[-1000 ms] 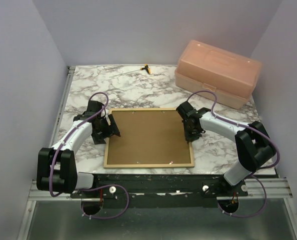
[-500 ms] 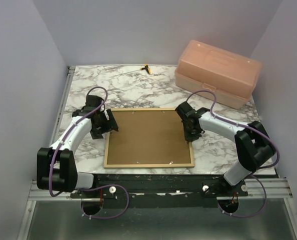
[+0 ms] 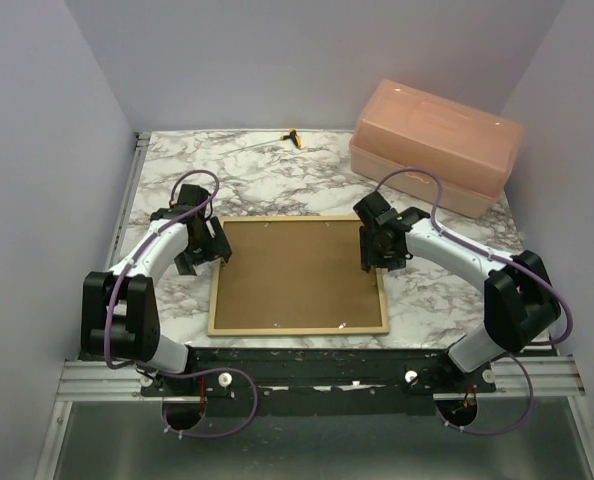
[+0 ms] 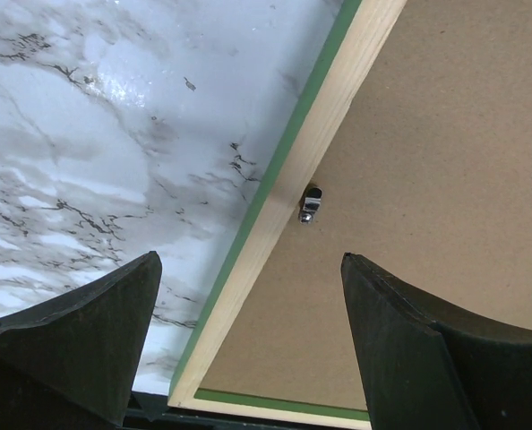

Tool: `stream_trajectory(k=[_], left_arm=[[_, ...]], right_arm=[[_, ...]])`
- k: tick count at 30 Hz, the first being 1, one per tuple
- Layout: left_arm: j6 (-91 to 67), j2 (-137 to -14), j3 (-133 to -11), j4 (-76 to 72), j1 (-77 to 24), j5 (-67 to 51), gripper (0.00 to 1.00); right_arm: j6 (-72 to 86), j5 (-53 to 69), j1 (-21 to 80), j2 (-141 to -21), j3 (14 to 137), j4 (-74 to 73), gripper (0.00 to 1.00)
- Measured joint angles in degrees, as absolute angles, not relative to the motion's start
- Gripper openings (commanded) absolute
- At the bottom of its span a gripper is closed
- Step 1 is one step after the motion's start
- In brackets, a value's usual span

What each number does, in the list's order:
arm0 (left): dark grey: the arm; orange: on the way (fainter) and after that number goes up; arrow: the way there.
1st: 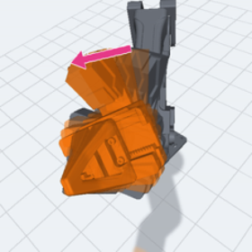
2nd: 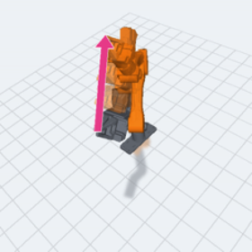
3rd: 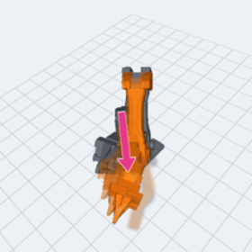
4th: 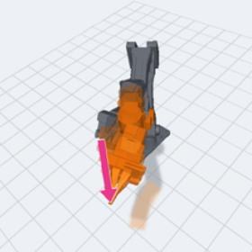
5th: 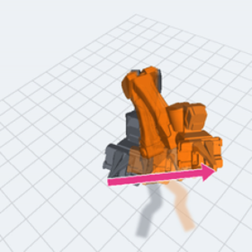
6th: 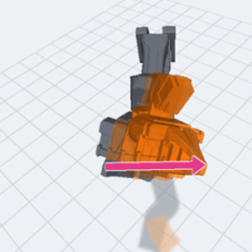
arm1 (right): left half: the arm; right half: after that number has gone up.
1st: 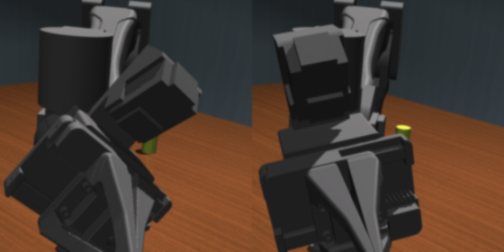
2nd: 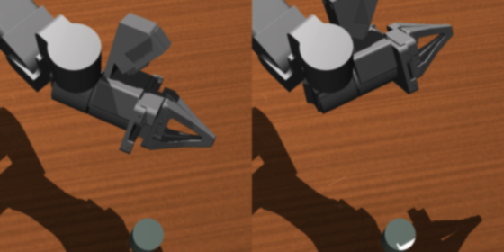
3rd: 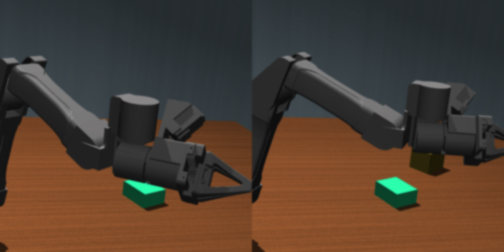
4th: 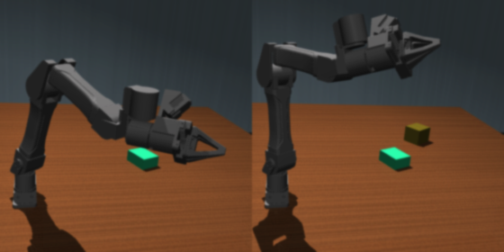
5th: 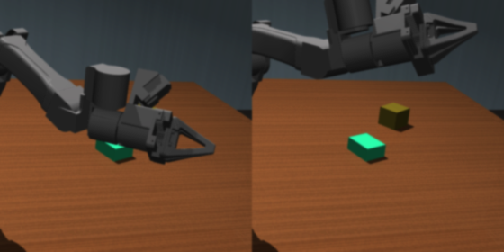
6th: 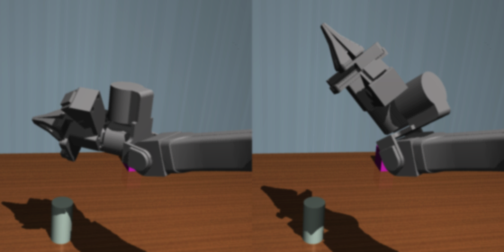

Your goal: Put the photo into the frame

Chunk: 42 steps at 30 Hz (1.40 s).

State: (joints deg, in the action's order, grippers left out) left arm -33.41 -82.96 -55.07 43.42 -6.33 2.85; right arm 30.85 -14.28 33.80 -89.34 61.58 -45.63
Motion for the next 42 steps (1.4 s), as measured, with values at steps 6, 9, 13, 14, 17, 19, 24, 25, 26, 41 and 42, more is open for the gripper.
stream_trajectory(k=[6,9,13,14,17,19,24,25,26,41,42], left_arm=[[-32.4,-86.7,-55.1,42.2,-6.3,-0.2,0.84],[-31.9,-87.9,-55.1,41.2,-6.4,-3.9,0.83],[-31.4,-88.7,-55.1,39.6,-7.1,-9.0,0.83],[-31.0,-88.8,-55.1,39.4,-7.3,-9.5,0.83],[-30.7,-89.6,-55.1,38.2,-9.3,-11.8,0.82],[-30.7,-90.9,-55.1,36.9,-11.4,-14.0,0.81],[-30.9,-92.8,-54.3,34.8,-15.1,-17.4,0.80],[-30.9,-92.8,-54.3,34.6,-15.2,-17.5,0.80],[-30.9,-92.8,-54.3,34.5,-15.5,-17.4,0.79],[-33.0,-94.0,-59.2,36.7,-15.8,-4.0,0.67],[-33.0,-94.6,-59.9,36.8,-15.8,-3.6,0.66]], right_arm=[[31.0,-9.3,31.5,-89.3,60.2,-43.0,0.62],[31.1,-3.9,27.3,-89.2,57.6,-40.5,0.63],[31.2,1.5,22.7,-88.7,55.3,-38.3,0.63],[31.1,2.7,22.0,-88.4,54.9,-37.8,0.63],[31.0,5.5,19.7,-87.8,53.7,-36.1,0.63],[31.0,6.8,18.4,-87.5,52.7,-35.3,0.63],[30.7,7.4,16.2,-86.5,51.1,-34.2,0.63],[30.7,7.4,16.0,-86.5,51.0,-34.1,0.63],[30.6,7.4,15.9,-86.5,50.8,-34.1,0.63],[29.2,7.4,15.6,-86.5,50.5,-33.8,0.63],[29.1,7.4,15.6,-86.5,50.3,-33.6,0.63]])
